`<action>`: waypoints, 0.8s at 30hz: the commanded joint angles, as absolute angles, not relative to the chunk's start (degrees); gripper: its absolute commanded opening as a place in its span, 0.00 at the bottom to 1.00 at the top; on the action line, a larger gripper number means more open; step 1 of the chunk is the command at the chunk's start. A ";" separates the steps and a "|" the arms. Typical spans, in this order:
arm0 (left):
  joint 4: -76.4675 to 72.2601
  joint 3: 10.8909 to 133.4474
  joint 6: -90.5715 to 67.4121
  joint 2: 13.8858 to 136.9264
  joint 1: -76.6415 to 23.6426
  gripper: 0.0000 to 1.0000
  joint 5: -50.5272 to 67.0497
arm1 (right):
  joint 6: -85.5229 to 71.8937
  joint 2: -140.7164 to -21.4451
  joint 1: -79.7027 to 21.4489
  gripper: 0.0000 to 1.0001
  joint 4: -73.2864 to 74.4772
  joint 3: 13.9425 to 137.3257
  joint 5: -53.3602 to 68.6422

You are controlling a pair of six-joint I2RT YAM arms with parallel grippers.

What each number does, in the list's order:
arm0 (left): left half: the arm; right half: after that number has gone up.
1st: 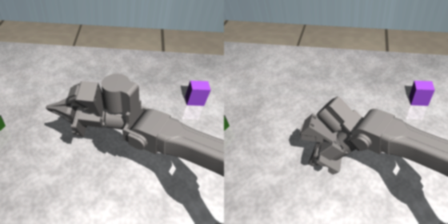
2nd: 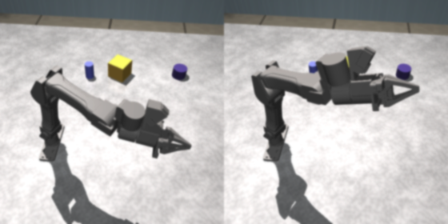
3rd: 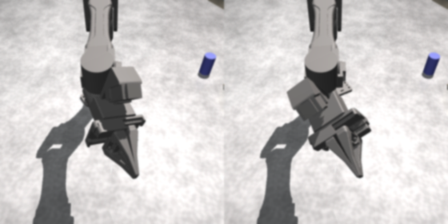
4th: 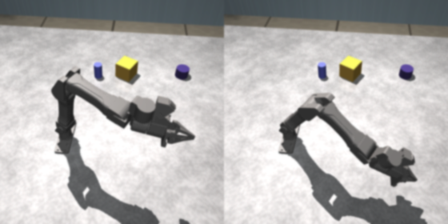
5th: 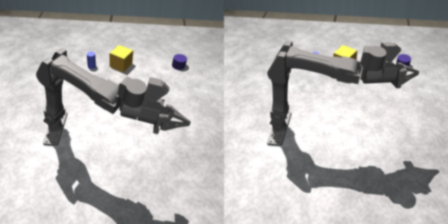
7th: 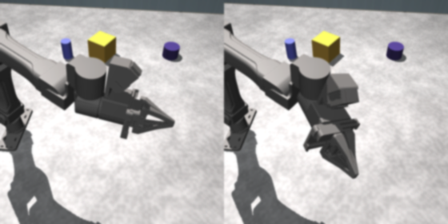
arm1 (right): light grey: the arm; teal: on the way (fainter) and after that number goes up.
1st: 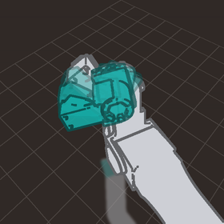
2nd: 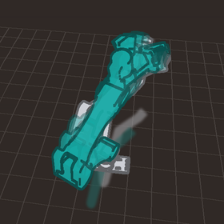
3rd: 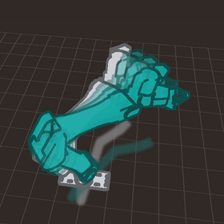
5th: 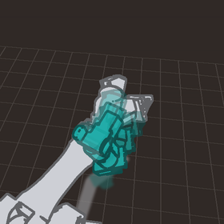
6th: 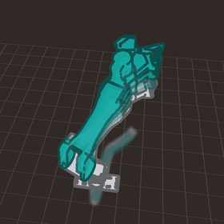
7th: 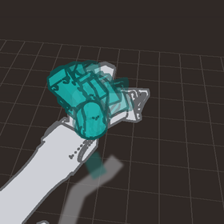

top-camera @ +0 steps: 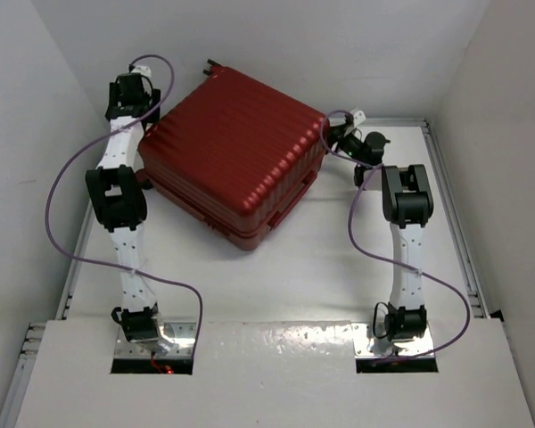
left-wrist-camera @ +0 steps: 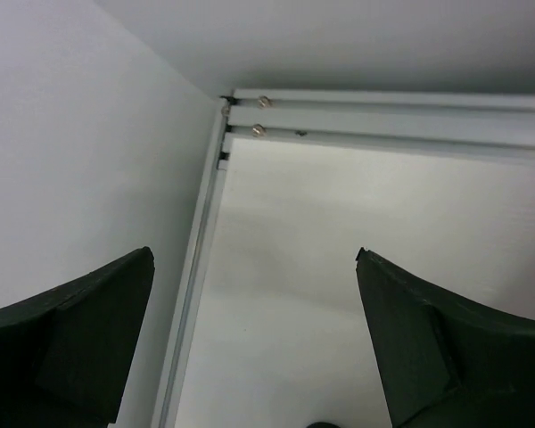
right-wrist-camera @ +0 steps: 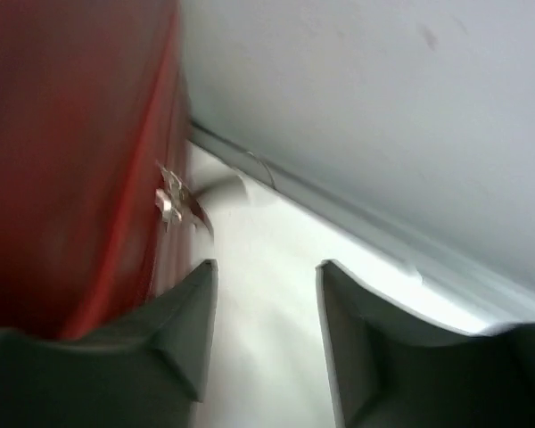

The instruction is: Pack the luggage

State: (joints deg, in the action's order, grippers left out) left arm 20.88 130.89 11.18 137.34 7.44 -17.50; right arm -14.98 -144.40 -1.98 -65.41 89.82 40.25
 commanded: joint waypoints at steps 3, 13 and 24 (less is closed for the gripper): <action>12.83 132.27 4.32 122.63 9.58 1.00 -19.69 | -11.70 -124.08 -3.25 0.59 -63.66 72.71 34.91; 27.77 113.85 8.79 99.87 7.56 1.00 -8.53 | -5.10 -86.94 -0.26 0.72 -9.92 55.28 18.47; 29.62 82.89 4.66 76.47 12.56 1.00 -2.20 | -7.29 -61.89 7.29 0.81 17.38 56.77 11.52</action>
